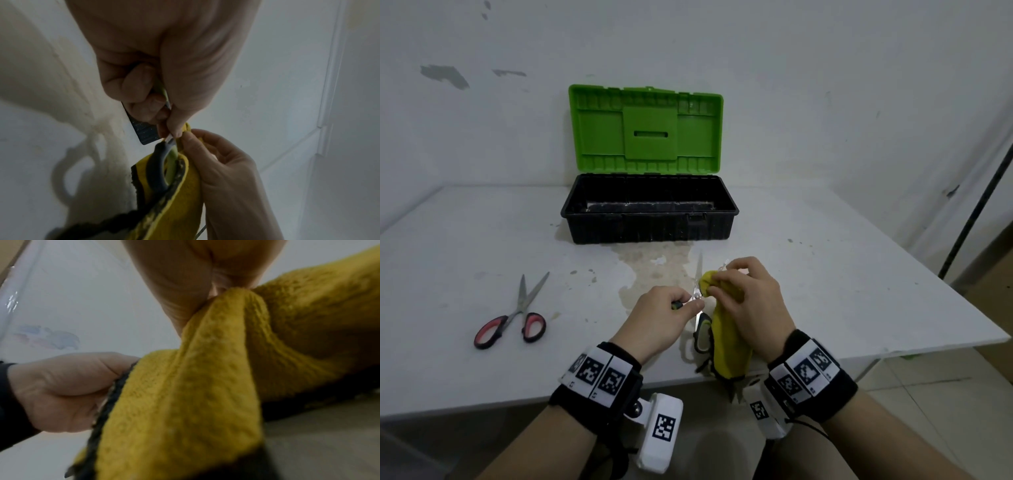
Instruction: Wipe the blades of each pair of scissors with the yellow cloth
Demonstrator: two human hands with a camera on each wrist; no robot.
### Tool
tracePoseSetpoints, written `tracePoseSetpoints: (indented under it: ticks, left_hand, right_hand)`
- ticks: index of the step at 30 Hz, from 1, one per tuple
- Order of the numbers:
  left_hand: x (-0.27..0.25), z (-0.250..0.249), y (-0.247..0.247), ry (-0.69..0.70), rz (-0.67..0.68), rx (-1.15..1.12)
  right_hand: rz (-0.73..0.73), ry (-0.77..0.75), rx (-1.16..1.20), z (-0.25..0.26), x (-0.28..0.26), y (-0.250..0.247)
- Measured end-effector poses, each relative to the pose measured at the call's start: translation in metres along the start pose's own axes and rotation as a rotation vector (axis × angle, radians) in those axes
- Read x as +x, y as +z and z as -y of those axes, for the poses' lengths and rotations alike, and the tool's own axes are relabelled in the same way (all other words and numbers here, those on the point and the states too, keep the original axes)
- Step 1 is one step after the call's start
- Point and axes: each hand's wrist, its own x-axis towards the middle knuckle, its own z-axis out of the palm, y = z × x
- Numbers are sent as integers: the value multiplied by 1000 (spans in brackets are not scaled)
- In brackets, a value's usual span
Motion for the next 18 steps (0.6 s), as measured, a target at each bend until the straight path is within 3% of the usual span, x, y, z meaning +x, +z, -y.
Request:
tracePoseSetpoints:
  ticks: [12, 18]
  left_hand:
    - [-5, -8, 4, 63, 0, 95]
    - [-5, -3, 3, 53, 27, 84]
  right_hand:
    - [54, -97, -134, -1, -7, -1]
    - [21, 123, -153, -18, 19, -19]
